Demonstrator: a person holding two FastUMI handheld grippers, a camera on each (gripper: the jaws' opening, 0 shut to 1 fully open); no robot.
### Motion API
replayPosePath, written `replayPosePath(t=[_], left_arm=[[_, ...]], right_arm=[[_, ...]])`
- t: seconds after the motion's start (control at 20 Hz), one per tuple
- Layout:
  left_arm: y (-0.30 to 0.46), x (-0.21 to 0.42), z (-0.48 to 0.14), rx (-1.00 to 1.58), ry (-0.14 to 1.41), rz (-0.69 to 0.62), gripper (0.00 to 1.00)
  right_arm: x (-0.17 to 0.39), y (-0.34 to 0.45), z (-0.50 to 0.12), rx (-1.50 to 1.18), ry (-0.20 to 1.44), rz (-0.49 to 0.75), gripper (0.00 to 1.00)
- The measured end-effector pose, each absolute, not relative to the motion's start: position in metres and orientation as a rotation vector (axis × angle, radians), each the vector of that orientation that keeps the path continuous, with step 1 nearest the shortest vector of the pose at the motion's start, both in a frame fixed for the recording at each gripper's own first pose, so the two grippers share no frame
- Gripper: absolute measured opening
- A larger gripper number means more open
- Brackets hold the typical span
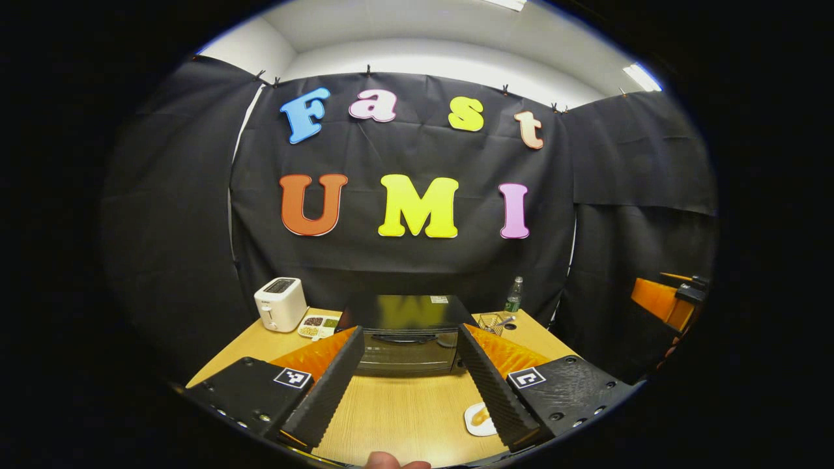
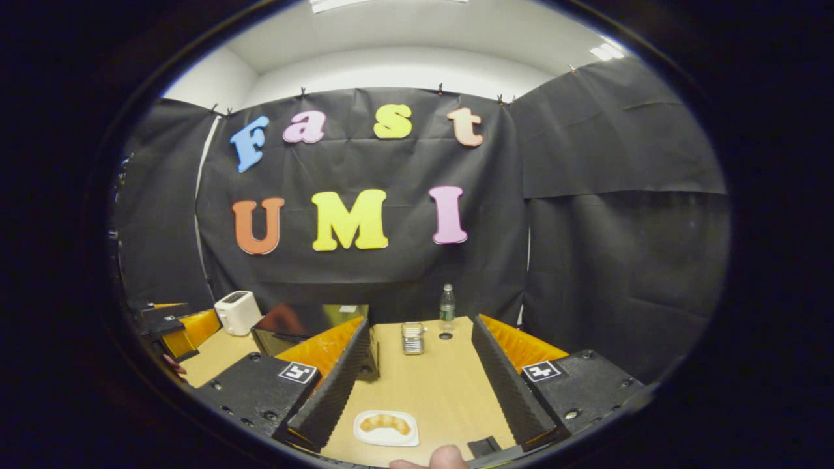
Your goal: Open the electric oven with the left hand, put the food in, and close the electric oven.
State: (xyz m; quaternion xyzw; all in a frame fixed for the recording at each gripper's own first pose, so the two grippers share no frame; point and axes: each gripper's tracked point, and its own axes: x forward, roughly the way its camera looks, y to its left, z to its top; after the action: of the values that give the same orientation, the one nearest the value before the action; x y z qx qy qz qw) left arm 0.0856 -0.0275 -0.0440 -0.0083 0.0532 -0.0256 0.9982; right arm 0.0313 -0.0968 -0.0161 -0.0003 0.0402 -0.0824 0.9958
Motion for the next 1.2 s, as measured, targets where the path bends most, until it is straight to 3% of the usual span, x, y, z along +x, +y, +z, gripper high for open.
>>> replayPosePath(t=[0.35, 0.75, 1.2], left_arm=[[-0.029, 0.183, -0.079, -0.008, 0.167, -0.062, 0.94], [-0.023, 0.28, -0.15, 0.018, 0.297, -0.043, 0.94], [-0.011, 0.295, -0.197, -0.004, 0.386, 0.009, 0.93]], right_arm=[[0.043, -0.154, -0.033, -0.011, 0.14, -0.281, 0.97], [0.073, -0.18, -0.058, -0.021, 0.224, -0.326, 0.98], [0.096, -0.171, -0.074, -0.035, 0.289, -0.304, 0.98]])
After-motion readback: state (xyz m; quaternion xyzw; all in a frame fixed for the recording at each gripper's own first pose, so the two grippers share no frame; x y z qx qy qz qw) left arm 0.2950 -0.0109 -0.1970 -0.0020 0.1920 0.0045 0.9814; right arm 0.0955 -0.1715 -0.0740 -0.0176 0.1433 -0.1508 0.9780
